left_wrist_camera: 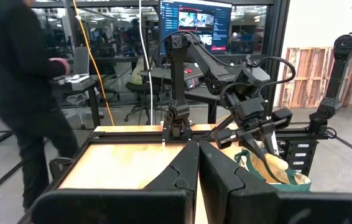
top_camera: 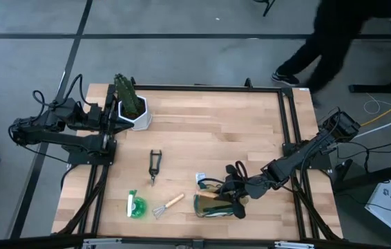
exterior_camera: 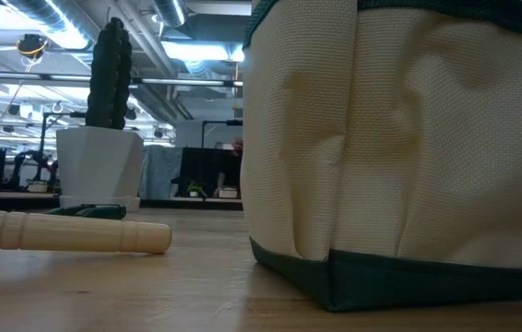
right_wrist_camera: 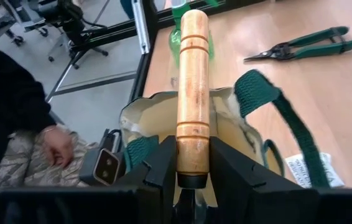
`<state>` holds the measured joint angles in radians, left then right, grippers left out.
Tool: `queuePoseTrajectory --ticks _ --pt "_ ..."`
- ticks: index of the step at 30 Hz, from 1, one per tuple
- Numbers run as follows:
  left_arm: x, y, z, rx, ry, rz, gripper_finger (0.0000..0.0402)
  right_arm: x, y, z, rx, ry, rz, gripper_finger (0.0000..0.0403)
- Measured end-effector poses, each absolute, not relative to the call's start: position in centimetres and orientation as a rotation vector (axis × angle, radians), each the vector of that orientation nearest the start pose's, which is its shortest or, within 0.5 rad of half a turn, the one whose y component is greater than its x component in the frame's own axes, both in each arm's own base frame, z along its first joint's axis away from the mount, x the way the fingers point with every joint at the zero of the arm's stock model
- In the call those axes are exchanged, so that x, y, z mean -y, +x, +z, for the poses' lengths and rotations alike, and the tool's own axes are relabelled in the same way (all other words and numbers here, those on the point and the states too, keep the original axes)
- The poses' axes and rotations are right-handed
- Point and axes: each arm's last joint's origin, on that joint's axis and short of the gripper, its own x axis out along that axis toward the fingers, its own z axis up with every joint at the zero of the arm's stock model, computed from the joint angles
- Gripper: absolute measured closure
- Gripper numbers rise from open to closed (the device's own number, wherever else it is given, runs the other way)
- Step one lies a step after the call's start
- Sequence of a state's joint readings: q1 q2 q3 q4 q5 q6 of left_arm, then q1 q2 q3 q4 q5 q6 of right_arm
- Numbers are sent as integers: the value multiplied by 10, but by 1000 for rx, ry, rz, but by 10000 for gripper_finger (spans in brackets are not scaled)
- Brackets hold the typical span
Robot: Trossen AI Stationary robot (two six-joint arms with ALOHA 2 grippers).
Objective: Pick & Place Garden tools in Gardening bag
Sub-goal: Put the brown trowel into the gardening bag
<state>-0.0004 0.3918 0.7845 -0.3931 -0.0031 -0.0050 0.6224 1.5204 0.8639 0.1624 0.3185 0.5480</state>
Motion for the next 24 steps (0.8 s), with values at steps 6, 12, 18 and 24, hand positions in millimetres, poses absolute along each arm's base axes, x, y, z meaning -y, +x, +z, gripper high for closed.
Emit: queuePoseTrajectory --ticks 6,12,18,24 --pt "0 76 353 0 -5 3 396 -180 266 220 -506 297 171 311" --pt "0 76 353 0 -5 2 396 -180 266 220 -506 272 181 311" --pt "0 76 353 0 -5 3 396 -180 266 220 -507 272 181 311" --pt "0 76 353 0 -5 3 395 -180 266 220 -506 231 192 310"
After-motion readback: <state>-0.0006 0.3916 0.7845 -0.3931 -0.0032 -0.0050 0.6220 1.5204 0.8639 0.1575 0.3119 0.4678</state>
